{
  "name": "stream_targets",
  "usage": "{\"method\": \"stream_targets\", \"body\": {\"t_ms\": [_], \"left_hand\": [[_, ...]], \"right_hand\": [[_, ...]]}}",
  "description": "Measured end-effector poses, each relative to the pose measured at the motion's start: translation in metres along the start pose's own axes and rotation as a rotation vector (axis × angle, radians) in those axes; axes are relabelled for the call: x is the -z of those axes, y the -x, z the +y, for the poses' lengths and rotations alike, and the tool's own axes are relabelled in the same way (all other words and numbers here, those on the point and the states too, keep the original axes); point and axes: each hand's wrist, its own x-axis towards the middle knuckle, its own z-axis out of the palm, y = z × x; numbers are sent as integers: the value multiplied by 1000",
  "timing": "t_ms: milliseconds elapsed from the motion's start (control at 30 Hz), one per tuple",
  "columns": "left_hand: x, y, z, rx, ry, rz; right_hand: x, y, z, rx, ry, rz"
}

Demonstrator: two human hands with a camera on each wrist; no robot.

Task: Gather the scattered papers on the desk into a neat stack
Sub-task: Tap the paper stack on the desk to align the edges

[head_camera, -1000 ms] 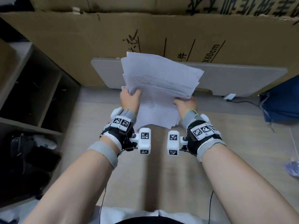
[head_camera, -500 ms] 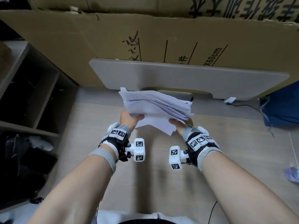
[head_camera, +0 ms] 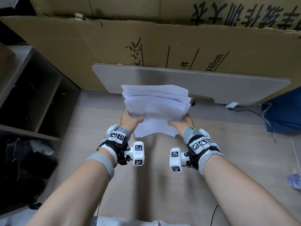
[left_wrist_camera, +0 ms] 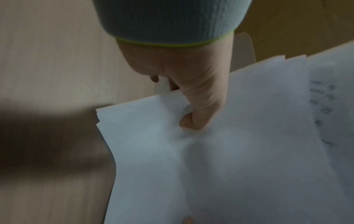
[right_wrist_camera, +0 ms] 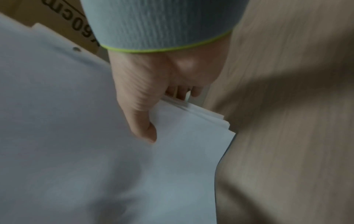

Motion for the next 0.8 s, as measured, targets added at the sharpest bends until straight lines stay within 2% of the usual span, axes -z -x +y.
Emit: {"method": "stream_targets", "body": {"t_ms": [133,233,367,567,700,800], "left_hand": [[-1,-4,-1,-32,-3,-33],[-6,-4,-3,-37,-51,36],[-7,-4,11,-69,-72,158],[0,-4,49,-170,34,223],[5,5,28,-141,-13,132],[6,10,5,-67,8,52]], "right_hand": [[3,-2,5,-36,34,-39],[2,-4,8,-126,12,31],[0,-2,-7,-54,68,58],[2,-3,-36,61,-42,83],[3,5,-28,19,-55,39],[8,12,-17,-3,-140,-72]]}}
